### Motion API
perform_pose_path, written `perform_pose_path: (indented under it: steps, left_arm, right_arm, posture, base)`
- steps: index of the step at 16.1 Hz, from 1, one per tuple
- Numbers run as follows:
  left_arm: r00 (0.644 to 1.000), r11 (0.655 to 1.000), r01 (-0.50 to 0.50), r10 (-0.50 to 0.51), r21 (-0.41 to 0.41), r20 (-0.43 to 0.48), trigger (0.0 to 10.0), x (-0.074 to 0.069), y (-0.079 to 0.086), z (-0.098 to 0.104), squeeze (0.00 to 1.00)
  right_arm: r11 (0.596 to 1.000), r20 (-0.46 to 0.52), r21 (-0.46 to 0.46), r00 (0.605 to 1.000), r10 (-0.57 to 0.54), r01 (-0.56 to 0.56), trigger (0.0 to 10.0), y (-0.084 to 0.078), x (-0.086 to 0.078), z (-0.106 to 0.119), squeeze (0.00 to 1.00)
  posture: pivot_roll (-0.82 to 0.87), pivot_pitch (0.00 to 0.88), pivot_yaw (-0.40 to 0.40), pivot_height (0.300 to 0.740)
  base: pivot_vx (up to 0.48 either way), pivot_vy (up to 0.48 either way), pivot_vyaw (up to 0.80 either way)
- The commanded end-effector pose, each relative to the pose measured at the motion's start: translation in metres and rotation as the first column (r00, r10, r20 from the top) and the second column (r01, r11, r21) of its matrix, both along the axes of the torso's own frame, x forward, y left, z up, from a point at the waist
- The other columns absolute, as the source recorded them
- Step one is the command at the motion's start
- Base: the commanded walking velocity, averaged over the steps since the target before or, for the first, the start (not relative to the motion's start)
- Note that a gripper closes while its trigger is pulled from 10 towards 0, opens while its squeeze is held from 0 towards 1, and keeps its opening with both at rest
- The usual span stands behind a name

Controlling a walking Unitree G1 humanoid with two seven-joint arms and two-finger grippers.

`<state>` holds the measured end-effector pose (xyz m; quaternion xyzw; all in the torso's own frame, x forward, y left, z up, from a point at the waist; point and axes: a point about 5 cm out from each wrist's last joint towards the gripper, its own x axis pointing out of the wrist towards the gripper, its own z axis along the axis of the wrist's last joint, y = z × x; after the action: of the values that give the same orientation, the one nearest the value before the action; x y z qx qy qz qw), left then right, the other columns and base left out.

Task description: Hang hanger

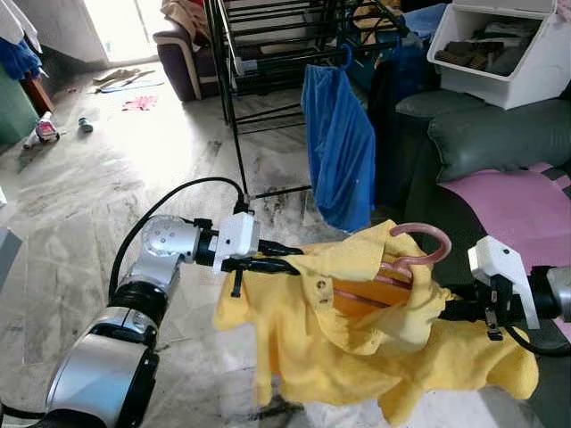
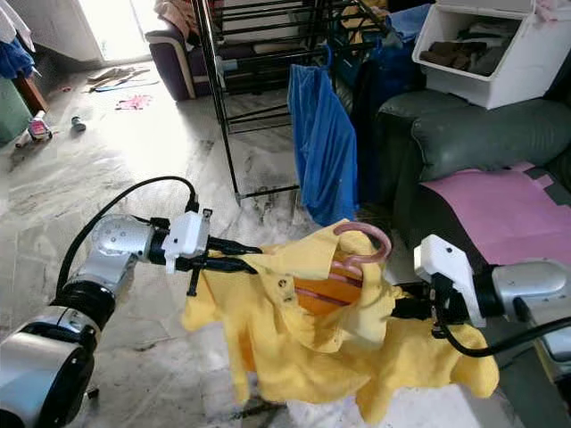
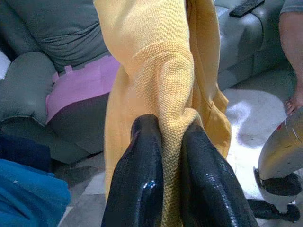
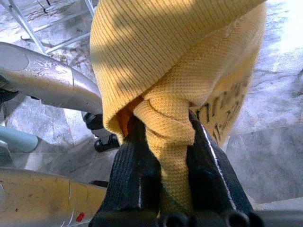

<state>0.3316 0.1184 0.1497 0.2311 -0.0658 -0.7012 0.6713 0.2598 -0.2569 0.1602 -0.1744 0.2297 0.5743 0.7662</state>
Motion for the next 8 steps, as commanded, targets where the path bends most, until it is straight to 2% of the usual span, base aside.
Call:
perform_pose_path:
  steps: [1, 3, 5, 6, 7, 8]
  left_arm:
    - [0.999, 0.998, -0.023, 0.025, -0.050, 0.048, 0.0, 0.0030, 0.0006, 0.0092, 0.00]
    - [0.998, 0.998, -0.037, 0.040, -0.050, 0.057, 0.0, 0.0039, 0.0006, 0.0095, 0.00]
    - [0.997, 0.998, -0.038, 0.041, -0.042, 0.071, 3.5, 0.0035, 0.0005, 0.0088, 0.00]
    - [0.997, 0.999, -0.039, 0.041, -0.032, 0.072, 9.5, 0.0032, 0.0010, 0.0077, 0.00]
    - [0.997, 0.999, -0.042, 0.044, -0.029, 0.065, 10.0, 0.0031, 0.0014, 0.0066, 0.00]
    - [0.996, 0.998, -0.057, 0.059, -0.033, 0.062, 10.0, 0.0035, 0.0022, 0.0058, 0.00]
  right_arm:
    - [1.000, -0.004, 0.003, 1.000, -0.004, 0.004, 0.0, 0.0033, 0.0005, -0.0024, 0.00]
    - [1.000, -0.004, 0.020, 1.000, -0.012, 0.012, 0.0, 0.0050, 0.0006, -0.0029, 0.00]
    - [0.999, 0.003, 0.025, 1.000, -0.023, 0.023, 0.0, 0.0056, 0.0002, -0.0044, 0.00]
    - [0.999, 0.014, 0.013, 0.999, -0.035, 0.035, 0.0, 0.0053, 0.0010, -0.0058, 0.00]
    - [0.999, 0.028, -0.001, 0.998, -0.048, 0.048, 0.0, 0.0046, 0.0025, -0.0075, 0.00]
    - [0.996, 0.056, -0.031, 0.995, -0.081, 0.083, 0.0, 0.0028, 0.0069, -0.0101, 0.00]
  posture:
    - [-0.09, 0.020, 0.054, 0.740]
    - [-0.09, 0.017, 0.053, 0.740]
    - [-0.09, 0.015, 0.054, 0.740]
    - [-0.09, 0.015, 0.054, 0.740]
    - [-0.09, 0.012, 0.055, 0.740]
    - [-0.09, 0.009, 0.055, 0.740]
  base:
    - [0.000, 0.000, 0.00]
    - [0.000, 0.000, 0.00]
    - [0.000, 0.000, 0.00]
    - [0.000, 0.000, 0.00]
    - [0.000, 0.000, 0.00]
    - [0.000, 0.000, 0.00]
